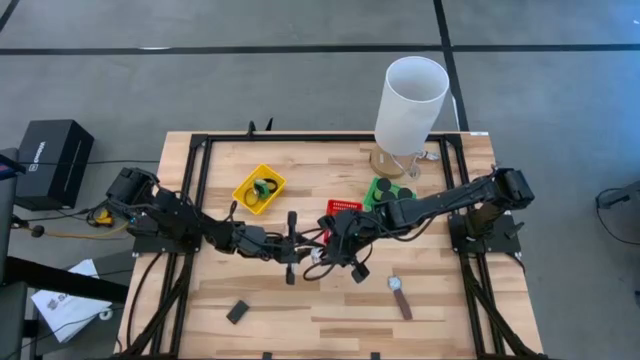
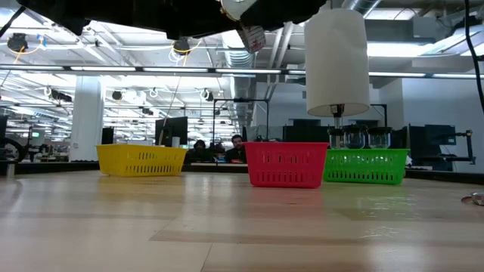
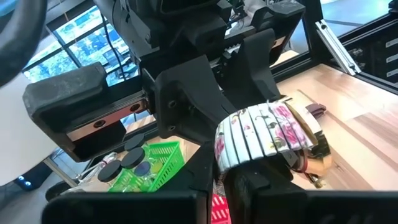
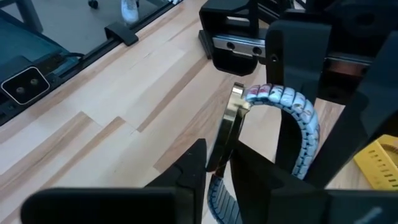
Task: Pick & Place Office items
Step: Put the white wristwatch into the yellow bin, then put the black digital clock into the red bin
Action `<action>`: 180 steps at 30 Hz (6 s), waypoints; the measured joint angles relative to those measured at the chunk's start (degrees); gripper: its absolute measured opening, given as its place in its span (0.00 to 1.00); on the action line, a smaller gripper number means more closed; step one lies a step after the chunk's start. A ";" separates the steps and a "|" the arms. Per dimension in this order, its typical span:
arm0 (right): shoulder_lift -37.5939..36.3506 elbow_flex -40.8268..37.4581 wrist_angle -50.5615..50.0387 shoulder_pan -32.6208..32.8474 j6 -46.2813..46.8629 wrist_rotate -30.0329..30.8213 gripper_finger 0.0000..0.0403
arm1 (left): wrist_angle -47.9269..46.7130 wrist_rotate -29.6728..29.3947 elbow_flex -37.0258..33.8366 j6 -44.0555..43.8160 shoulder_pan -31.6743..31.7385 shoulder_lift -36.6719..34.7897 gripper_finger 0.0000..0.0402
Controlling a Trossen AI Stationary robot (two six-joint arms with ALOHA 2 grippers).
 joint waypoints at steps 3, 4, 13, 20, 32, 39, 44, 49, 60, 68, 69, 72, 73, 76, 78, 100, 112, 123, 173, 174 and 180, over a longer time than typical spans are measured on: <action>0.00 0.00 -0.40 -0.30 -0.02 0.02 0.16 | -0.07 -1.08 0.00 0.00 -0.01 -0.01 0.03; 0.00 0.00 -0.66 -0.37 -0.02 0.02 0.16 | -0.15 -1.43 0.00 0.00 -0.01 0.00 0.02; 0.01 0.00 -2.92 -0.55 -0.02 2.79 0.17 | -0.10 -5.45 0.11 0.03 -0.10 -0.02 0.03; -0.04 0.00 -10.82 -0.76 -0.17 11.34 0.17 | -0.67 -7.20 0.13 0.04 0.34 -0.02 0.03; 0.02 0.00 -10.52 -1.09 -7.69 11.84 0.17 | -3.08 -7.13 0.13 -0.55 1.89 -0.02 0.03; 0.02 0.00 -10.21 -1.64 -8.81 11.72 0.17 | -3.22 -7.27 0.12 -0.55 1.78 -0.02 0.03; 0.02 0.00 -10.96 -1.64 -9.11 11.54 0.22 | -3.40 -7.40 0.11 -0.55 1.78 -0.02 0.04; 0.02 0.00 -9.96 -1.51 -9.19 11.39 0.35 | -5.73 -9.23 0.11 -0.55 1.78 -0.02 0.04; -0.22 0.00 -12.68 -1.47 0.91 11.72 0.55 | -18.91 -30.47 0.03 -4.97 1.80 -0.04 0.03; 0.38 -0.04 -15.08 -1.45 10.78 11.50 0.53 | -29.20 -37.45 0.02 -11.19 4.70 -9.52 0.03; 0.61 -0.04 -14.74 -1.49 10.80 11.50 0.53 | -32.09 -36.60 0.02 -13.74 6.00 -11.92 0.03; 0.85 -0.09 -14.67 -1.49 10.49 11.45 0.51 | -41.70 -27.97 0.06 -24.90 11.98 -19.57 0.03; 1.15 -0.02 -14.05 -1.47 10.49 11.43 0.51 | -45.90 -23.12 0.09 -29.45 14.74 -22.06 0.03; 2.08 -0.13 -13.39 -1.47 10.49 11.34 0.50 | -57.88 -10.06 0.09 -39.37 23.04 -27.15 0.04; 2.79 0.06 -11.90 -1.48 10.49 11.32 0.50 | -66.34 -6.60 0.05 -42.48 27.55 -29.29 0.04; 7.91 0.07 -11.92 -1.42 10.32 11.39 0.48 | -77.52 -0.67 -9.18 -46.01 35.55 -30.36 0.21; 4.28 -0.04 -25.36 2.45 15.84 11.39 0.48 | -76.54 -0.91 -9.18 -46.42 35.55 -30.36 0.41; -6.72 -0.80 -33.11 7.04 30.60 11.54 0.48 | -66.19 -0.91 -9.18 -44.48 35.06 -30.51 0.42; -12.17 -24.83 -11.74 17.45 59.46 14.20 0.48 | -46.86 1.23 14.47 -33.90 -6.86 -19.66 0.39; -12.17 -24.83 -11.79 16.81 58.12 13.34 0.48 | -52.93 0.32 17.05 -36.21 -6.83 -18.22 0.39; -12.17 -24.81 -12.36 12.92 53.86 10.06 0.48 | -84.39 4.95 31.82 -55.77 -6.57 -7.82 0.39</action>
